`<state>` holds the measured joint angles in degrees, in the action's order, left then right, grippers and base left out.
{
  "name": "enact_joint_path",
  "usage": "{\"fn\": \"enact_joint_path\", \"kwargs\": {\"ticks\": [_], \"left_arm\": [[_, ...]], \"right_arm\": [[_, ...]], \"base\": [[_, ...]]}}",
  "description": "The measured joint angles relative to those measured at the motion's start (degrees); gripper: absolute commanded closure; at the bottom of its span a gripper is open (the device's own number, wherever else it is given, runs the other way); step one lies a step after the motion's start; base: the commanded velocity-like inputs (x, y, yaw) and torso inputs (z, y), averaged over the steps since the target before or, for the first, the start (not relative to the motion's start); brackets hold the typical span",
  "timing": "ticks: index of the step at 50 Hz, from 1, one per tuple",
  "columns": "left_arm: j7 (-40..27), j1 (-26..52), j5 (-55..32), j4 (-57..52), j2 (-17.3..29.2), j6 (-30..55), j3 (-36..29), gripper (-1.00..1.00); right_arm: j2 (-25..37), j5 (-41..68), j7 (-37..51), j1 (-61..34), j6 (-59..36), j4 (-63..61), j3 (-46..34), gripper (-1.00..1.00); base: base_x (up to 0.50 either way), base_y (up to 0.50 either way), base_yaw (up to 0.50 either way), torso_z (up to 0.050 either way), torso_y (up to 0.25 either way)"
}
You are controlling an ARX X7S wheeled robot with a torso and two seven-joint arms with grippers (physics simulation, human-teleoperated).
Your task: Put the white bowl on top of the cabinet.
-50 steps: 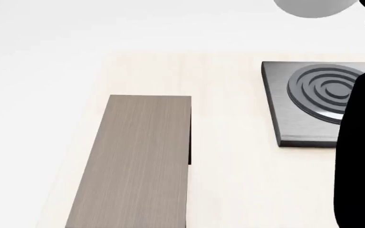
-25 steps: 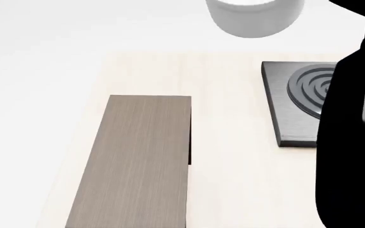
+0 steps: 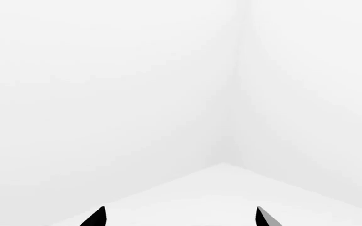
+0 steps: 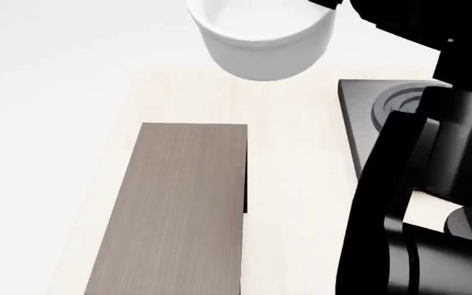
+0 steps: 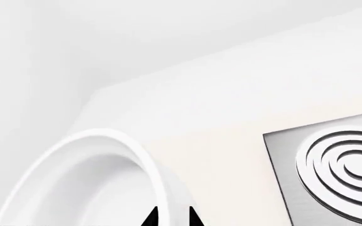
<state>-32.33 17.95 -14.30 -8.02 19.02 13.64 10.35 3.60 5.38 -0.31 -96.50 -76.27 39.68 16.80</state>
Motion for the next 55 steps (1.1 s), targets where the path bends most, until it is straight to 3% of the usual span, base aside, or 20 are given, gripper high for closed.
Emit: {"fn": "enact_joint_path", "kwargs": {"ticks": [8,27,34,44,55], "left_arm": [[0.0,0.0,0.0,0.2,0.0,-0.1,-0.2,-1.00],[-0.2,-0.2,0.0,0.2,0.2,-0.3,-0.5,-1.00],[-0.2,-0.2,0.0,0.2,0.3,-0.3,-0.6,-1.00],[-0.3,-0.2,-0.1,0.2,0.4,-0.3,-0.6,-1.00],[-0.4,-0.2,-0.2,0.4,0.5,-0.5,-0.6,-1.00]], "right_arm": [[-0.6,5.3,2.1,3.2,-7.3,-9.9,-0.4,1.00],[5.2,55.5,35.7,11.3,-12.8,-22.2,-6.9,1.00],[6.4,68.7,44.1,13.1,-12.5,-24.6,-9.7,1.00],[7.3,79.1,49.8,15.4,-11.7,-26.8,-12.8,1.00],[8.1,81.8,49.2,17.1,-9.9,-27.6,-16.0,1.00]], "base": [[0.00,0.00,0.00,0.000,0.001],[0.00,0.00,0.00,0.001,0.001],[0.00,0.00,0.00,0.000,0.001],[0.00,0.00,0.00,0.001,0.000],[0.00,0.00,0.00,0.000,0.001]]}}
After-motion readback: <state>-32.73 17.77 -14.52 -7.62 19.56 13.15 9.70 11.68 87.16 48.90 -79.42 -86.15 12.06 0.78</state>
